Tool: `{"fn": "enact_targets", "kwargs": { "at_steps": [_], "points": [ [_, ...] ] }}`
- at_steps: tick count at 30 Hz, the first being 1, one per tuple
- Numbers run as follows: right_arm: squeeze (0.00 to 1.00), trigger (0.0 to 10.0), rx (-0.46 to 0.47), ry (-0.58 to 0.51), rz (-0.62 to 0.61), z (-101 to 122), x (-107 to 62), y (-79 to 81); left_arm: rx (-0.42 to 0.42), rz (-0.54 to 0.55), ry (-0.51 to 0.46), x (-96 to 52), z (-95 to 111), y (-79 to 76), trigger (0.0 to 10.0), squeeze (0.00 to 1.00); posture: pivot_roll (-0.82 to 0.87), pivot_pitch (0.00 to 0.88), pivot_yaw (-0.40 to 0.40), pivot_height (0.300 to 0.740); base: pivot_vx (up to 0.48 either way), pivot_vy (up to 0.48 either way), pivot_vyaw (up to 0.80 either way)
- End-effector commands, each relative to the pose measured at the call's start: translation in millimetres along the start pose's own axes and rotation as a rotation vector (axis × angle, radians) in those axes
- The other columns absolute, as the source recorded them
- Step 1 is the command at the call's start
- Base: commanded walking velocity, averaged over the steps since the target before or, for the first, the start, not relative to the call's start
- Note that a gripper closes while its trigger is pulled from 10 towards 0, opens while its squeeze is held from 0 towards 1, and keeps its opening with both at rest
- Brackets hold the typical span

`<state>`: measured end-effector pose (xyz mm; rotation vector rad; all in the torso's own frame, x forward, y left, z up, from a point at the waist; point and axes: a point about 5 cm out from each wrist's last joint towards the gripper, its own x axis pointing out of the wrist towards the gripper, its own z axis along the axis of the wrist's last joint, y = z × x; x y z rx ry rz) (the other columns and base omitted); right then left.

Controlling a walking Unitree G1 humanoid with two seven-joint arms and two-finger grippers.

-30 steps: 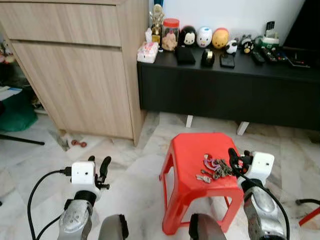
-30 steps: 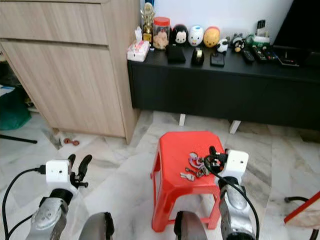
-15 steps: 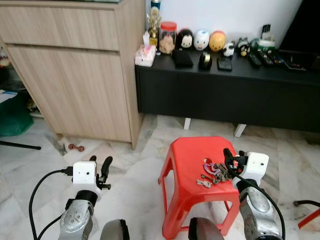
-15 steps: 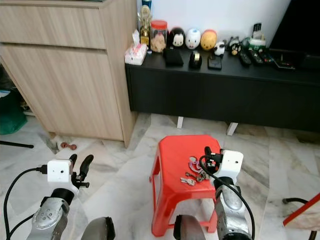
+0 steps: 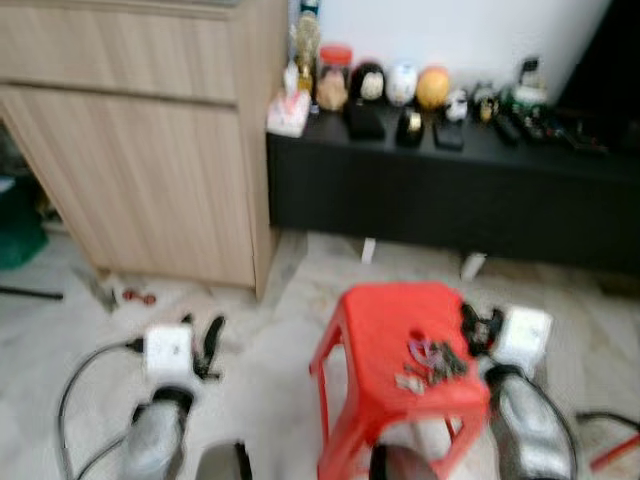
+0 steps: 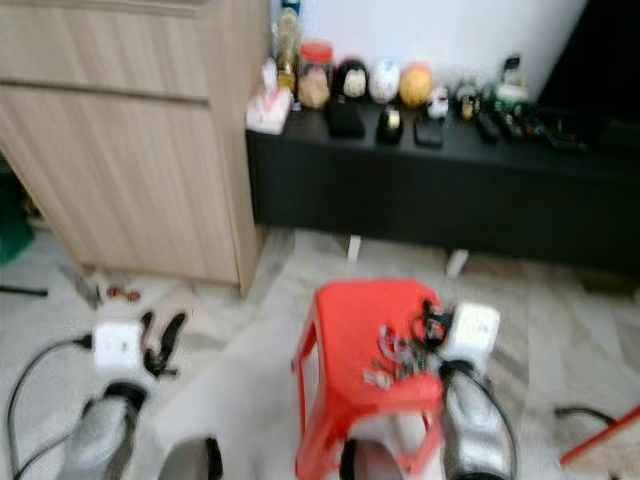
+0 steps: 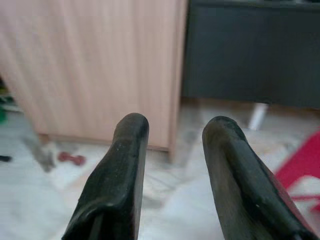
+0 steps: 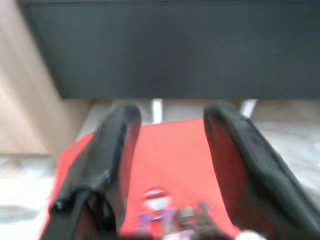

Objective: Hang keys on a hook

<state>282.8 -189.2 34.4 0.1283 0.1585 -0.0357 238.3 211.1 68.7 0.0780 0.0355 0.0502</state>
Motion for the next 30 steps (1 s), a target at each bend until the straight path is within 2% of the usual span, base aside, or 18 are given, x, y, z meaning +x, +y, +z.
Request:
{"fn": "enact_targets", "kwargs": {
  "at_steps": [1,8,13,14,18,20,22,24,27,30],
  "points": [
    [0.00,10.0,-0.013,0.004,-0.035,3.5,0.1,-14.5,-0.018,-0.030,-0.006,0.9,0.2,-11.1,10.0,0.00,0.03,0.000,-0.095,0.589,0.259,0.000,0.00],
    [0.00,10.0,-0.022,0.047,-0.006,0.4,1.0,-14.3,-0.020,-0.031,-0.004,1.3,-0.3,-12.4,10.0,0.00,0.02,0.000,-0.098,0.589,0.223,0.000,0.00],
    [0.00,10.0,-0.051,0.164,0.074,-11.6,1.9,-10.3,-0.021,-0.027,-0.003,1.2,-1.3,-12.1,10.0,0.00,0.02,0.000,-0.098,0.589,0.000,0.000,0.00],
    [0.00,10.0,-0.065,0.215,0.125,-15.4,2.4,-7.3,-0.024,-0.033,0.000,1.5,-1.7,-13.5,10.0,0.00,0.01,0.000,-0.093,0.589,0.000,0.000,0.00],
    [0.00,10.0,-0.092,0.293,0.179,-20.5,3.6,-5.1,-0.028,-0.057,0.008,1.5,-2.3,-18.1,10.0,0.00,0.00,0.000,-0.084,0.589,0.000,0.000,0.00],
    [0.00,10.0,-0.092,0.293,0.179,-20.5,3.6,-5.1,-0.028,-0.057,0.008,1.5,-2.3,-18.1,10.0,0.00,0.00,0.000,-0.084,0.589,0.000,0.000,0.00],
    [0.00,10.0,-0.106,0.344,0.181,-24.6,3.8,-5.9,-0.029,-0.062,0.009,1.1,-2.4,-19.2,10.0,0.00,0.00,0.000,-0.084,0.589,0.000,0.000,0.00],
    [0.00,10.0,-0.093,0.379,0.183,-27.2,5.0,-5.3,-0.029,-0.066,0.010,1.0,-2.8,-20.0,10.0,0.00,0.00,0.000,-0.086,0.589,0.000,0.000,0.00],
    [0.00,10.0,-0.019,0.404,0.221,-25.5,6.5,0.2,-0.028,-0.064,0.010,1.3,-2.7,-19.4,10.0,0.00,0.01,0.000,-0.091,0.589,0.000,0.000,0.00],
    [0.00,10.0,-0.023,0.431,0.256,-28.6,3.7,2.2,-0.027,-0.061,0.010,0.8,-2.9,-19.0,10.0,0.00,0.01,0.000,-0.098,0.589,0.000,0.000,0.00]
  ]
}}
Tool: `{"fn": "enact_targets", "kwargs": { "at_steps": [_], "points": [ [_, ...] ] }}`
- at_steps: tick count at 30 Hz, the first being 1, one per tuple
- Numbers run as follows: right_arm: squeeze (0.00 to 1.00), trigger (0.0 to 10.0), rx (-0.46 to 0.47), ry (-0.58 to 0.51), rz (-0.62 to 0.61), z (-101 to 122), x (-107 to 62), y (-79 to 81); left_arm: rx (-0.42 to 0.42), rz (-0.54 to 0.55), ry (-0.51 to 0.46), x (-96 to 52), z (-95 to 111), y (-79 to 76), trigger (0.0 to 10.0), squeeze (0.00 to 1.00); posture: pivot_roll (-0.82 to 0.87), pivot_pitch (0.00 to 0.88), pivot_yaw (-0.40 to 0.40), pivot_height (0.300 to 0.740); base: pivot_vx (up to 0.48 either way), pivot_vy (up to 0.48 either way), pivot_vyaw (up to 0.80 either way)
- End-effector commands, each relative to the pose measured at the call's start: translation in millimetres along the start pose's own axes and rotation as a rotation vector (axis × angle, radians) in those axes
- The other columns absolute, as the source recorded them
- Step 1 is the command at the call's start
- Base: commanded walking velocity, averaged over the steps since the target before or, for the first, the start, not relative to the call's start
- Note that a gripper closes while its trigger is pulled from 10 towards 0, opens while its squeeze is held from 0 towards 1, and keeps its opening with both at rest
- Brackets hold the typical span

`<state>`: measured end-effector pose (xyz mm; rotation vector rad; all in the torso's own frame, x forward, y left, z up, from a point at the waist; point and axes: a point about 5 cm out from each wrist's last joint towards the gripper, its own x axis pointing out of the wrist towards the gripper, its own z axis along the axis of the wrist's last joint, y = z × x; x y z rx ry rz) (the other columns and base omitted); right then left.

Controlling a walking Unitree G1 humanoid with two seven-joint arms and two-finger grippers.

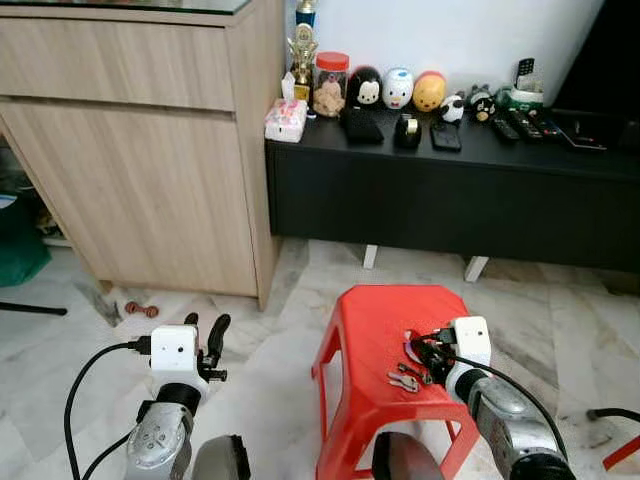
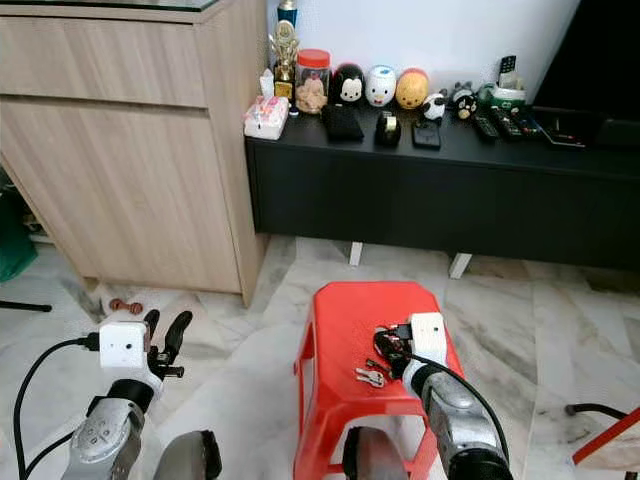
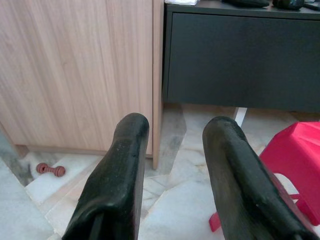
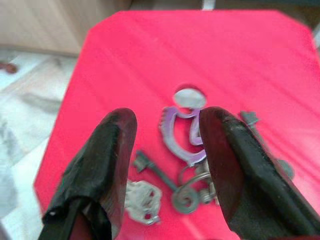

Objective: Hang keys on a hook

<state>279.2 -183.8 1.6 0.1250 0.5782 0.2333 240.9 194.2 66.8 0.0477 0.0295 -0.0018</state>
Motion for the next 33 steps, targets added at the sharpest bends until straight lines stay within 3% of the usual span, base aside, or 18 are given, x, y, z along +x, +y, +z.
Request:
{"fn": "enact_targets", "kwargs": {
  "at_steps": [1,7,17,33],
  "points": [
    [0.00,10.0,-0.004,0.017,0.033,0.0,-1.5,1.4,0.003,-0.003,0.018,-2.0,-2.9,-0.8,10.0,0.00,0.01,0.000,-0.101,0.589,0.000,0.000,0.00],
    [0.00,10.0,0.070,0.081,0.018,-13.6,-5.8,-2.6,0.003,0.014,0.024,-5.5,-5.2,1.3,10.0,0.00,0.01,0.005,-0.109,0.589,0.000,0.000,0.00],
    [0.00,10.0,0.086,0.138,-0.010,-19.9,-8.3,-5.4,0.000,0.012,0.027,-3.7,-6.3,-1.4,10.0,0.00,0.01,0.001,-0.111,0.589,0.000,0.000,0.00],
    [0.00,10.0,0.096,0.089,-0.099,-13.1,-12.6,-12.7,-0.002,0.018,0.030,-3.1,-8.1,-1.5,10.0,0.00,0.00,0.000,-0.118,0.589,0.000,0.000,0.00]
  ]
}}
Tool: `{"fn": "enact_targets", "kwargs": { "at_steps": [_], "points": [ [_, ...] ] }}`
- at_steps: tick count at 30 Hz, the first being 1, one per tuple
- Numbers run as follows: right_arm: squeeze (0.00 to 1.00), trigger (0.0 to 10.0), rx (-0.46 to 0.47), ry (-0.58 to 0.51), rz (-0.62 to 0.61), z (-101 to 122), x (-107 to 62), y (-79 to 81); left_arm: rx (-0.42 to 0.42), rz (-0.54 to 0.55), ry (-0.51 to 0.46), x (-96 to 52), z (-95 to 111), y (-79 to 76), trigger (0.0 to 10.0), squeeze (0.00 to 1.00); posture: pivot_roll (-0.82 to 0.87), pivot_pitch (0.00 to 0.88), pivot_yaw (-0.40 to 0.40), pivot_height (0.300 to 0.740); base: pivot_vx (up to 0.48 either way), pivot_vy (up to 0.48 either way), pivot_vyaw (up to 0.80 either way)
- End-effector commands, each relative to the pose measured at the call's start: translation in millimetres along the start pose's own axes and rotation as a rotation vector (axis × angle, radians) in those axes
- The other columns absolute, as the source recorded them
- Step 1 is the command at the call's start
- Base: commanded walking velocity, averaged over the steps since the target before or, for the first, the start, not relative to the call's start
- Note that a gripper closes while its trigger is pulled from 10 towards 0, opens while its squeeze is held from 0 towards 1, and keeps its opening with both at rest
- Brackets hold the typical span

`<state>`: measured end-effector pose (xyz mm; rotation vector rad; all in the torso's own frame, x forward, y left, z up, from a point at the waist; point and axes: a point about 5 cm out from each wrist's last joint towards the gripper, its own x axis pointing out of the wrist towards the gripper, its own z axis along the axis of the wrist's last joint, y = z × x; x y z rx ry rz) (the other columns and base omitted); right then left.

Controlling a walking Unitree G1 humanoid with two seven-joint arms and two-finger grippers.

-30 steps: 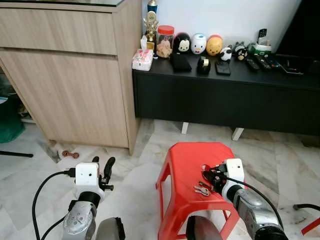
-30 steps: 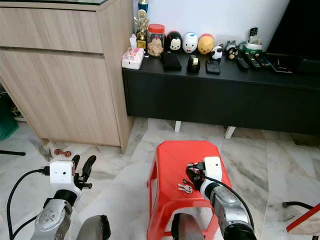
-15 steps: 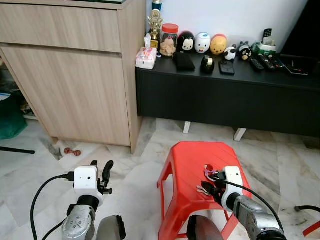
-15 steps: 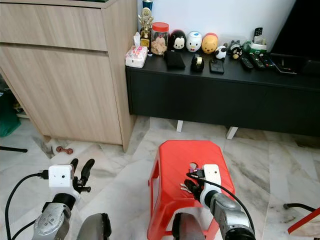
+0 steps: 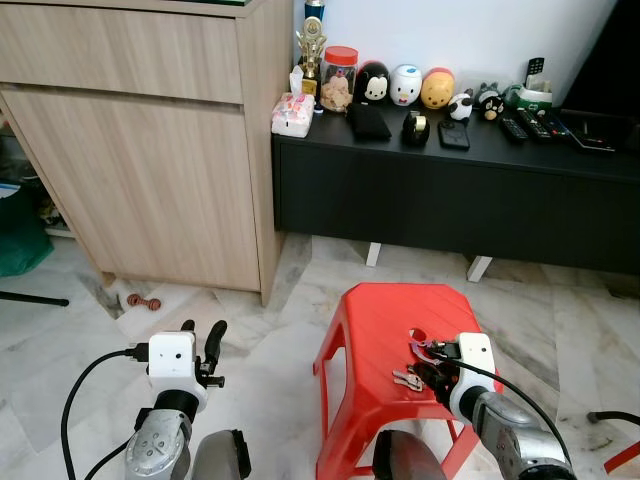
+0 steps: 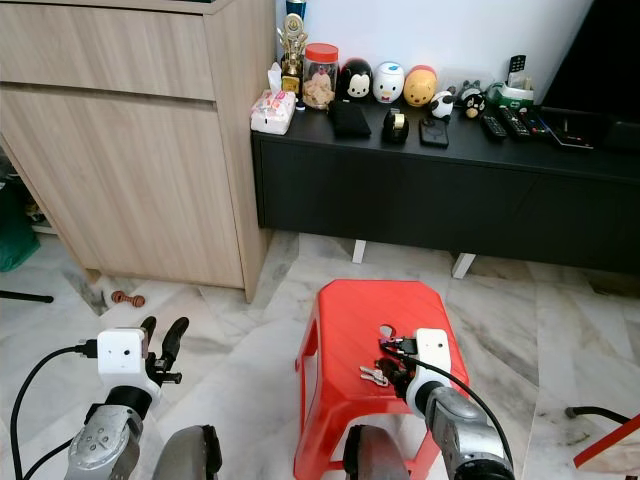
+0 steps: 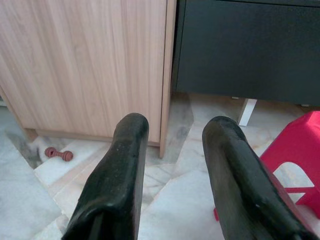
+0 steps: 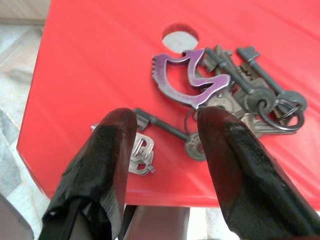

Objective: Hang keys on a hook

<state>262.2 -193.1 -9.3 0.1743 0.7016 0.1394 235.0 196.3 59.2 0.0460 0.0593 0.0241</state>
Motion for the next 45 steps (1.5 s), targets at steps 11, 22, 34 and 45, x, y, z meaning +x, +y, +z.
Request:
{"fn": "enact_targets", "kwargs": {
  "at_steps": [11,22,34,45],
  "points": [
    [0.00,10.0,-0.018,0.001,-0.042,0.3,-5.7,-7.0,-0.003,-0.011,-0.001,3.5,-1.2,-5.0,10.0,0.00,-0.01,0.000,-0.121,0.589,0.000,0.000,0.00],
    [0.00,10.0,-0.030,0.009,-0.061,1.4,-0.3,-7.6,-0.009,-0.011,-0.005,3.9,-1.7,-9.0,10.0,0.00,-0.01,0.003,-0.132,0.589,0.000,0.000,0.00],
    [0.00,10.0,-0.051,0.033,-0.065,1.7,7.5,-6.3,-0.012,0.005,-0.017,1.2,-0.8,-8.7,10.0,0.00,-0.01,0.026,-0.143,0.589,0.000,0.000,0.00],
    [0.00,10.0,-0.081,0.040,-0.082,-0.5,8.0,-12.4,-0.022,0.019,-0.020,-2.8,-2.3,-10.4,10.0,0.00,-0.02,0.048,-0.152,0.589,0.000,0.000,0.00]
  ]
}}
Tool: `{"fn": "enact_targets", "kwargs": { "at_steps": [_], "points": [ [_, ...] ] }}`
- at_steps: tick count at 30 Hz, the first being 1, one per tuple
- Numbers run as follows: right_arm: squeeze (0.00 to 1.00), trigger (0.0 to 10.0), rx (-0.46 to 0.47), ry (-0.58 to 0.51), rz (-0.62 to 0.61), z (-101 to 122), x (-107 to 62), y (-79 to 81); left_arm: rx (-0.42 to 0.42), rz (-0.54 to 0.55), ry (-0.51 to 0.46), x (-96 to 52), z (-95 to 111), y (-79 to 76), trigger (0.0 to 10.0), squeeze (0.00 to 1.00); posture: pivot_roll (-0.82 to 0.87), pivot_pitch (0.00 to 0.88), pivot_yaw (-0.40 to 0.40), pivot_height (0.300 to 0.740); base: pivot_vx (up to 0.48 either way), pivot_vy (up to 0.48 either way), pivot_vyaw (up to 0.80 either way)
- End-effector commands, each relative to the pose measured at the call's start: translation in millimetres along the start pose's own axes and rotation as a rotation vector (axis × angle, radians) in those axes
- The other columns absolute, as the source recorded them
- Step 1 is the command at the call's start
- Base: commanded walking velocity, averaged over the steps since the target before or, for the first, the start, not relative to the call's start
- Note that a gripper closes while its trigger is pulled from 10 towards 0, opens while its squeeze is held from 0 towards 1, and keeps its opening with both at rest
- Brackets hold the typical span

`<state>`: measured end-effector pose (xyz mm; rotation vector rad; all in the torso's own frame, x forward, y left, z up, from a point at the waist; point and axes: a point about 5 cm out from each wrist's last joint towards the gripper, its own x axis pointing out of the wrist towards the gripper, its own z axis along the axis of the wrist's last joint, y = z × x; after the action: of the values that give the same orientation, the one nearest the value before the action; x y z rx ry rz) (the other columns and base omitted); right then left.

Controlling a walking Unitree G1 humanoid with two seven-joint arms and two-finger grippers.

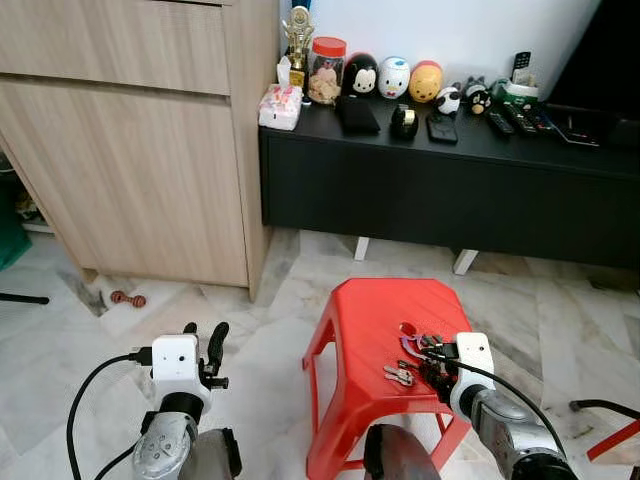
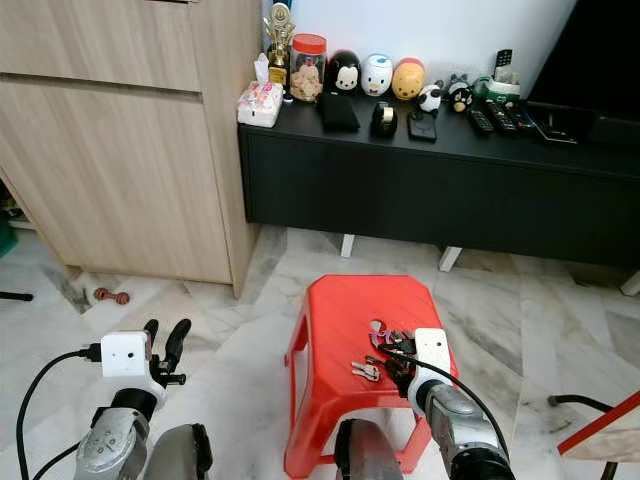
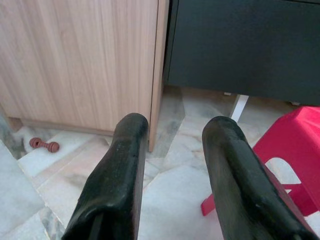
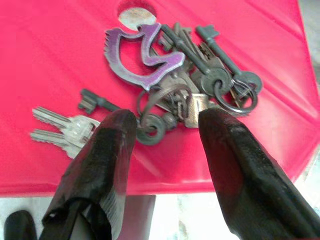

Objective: Hang keys on a hook

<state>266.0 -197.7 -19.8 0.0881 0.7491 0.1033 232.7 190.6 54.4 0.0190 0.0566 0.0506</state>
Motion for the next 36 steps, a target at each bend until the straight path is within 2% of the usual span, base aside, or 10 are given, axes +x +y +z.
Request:
{"fn": "enact_targets", "kwargs": {
  "at_steps": [1,4,7,17,19,20,26,27,29,36],
  "points": [
    [0.00,10.0,-0.018,-0.008,-0.019,3.8,-0.3,-6.5,0.005,-0.006,-0.017,-1.5,1.8,-4.8,10.0,0.00,-0.02,0.050,-0.154,0.589,0.000,0.000,0.00],
    [0.00,4.5,-0.018,-0.008,-0.021,3.9,-0.2,-7.6,0.002,-0.002,-0.015,-3.3,0.7,-5.0,10.0,0.00,-0.03,0.054,-0.157,0.589,0.000,0.000,0.00],
    [0.00,2.8,-0.027,-0.008,-0.022,3.9,-0.2,-8.6,-0.003,0.001,-0.012,-6.4,-0.8,-6.5,10.0,0.00,-0.03,0.061,-0.163,0.589,0.000,0.000,0.00],
    [0.00,3.7,-0.049,-0.052,-0.006,9.1,0.2,-7.2,-0.007,0.012,-0.008,-11.3,-3.0,-7.8,10.0,0.00,-0.03,0.072,-0.171,0.589,0.000,0.000,0.00],
    [0.00,5.0,-0.053,-0.060,-0.004,10.0,0.3,-6.7,-0.008,0.013,-0.007,-11.6,-3.2,-7.6,10.0,0.00,-0.03,0.072,-0.172,0.589,0.000,0.000,0.00],
    [0.00,10.0,-0.055,-0.066,0.002,10.8,0.6,-5.9,-0.007,0.014,-0.006,-11.9,-3.4,-7.4,10.0,0.00,-0.03,0.072,-0.171,0.589,0.000,0.000,0.00],
    [0.00,10.0,-0.062,-0.070,0.006,10.8,0.6,-5.5,-0.005,0.012,-0.002,-12.0,-3.8,-7.3,10.0,0.00,-0.03,0.075,-0.169,0.589,0.000,0.000,0.00],
    [0.67,10.0,-0.054,-0.079,0.011,11.0,0.3,-5.4,-0.004,0.010,-0.002,-12.0,-3.7,-7.6,10.0,0.00,-0.04,0.077,-0.169,0.589,0.000,0.000,0.00],
    [1.00,10.0,-0.051,-0.084,0.012,11.4,0.2,-5.5,-0.004,0.009,-0.001,-11.9,-3.8,-7.7,10.0,0.00,-0.04,0.077,-0.170,0.589,0.000,0.000,0.00],
    [0.79,10.0,-0.049,-0.127,-0.012,16.9,-1.0,-8.7,-0.004,0.003,-0.001,-12.5,-3.7,-8.5,10.0,0.00,-0.04,0.088,-0.174,0.589,0.000,0.000,0.00]
  ]
}}
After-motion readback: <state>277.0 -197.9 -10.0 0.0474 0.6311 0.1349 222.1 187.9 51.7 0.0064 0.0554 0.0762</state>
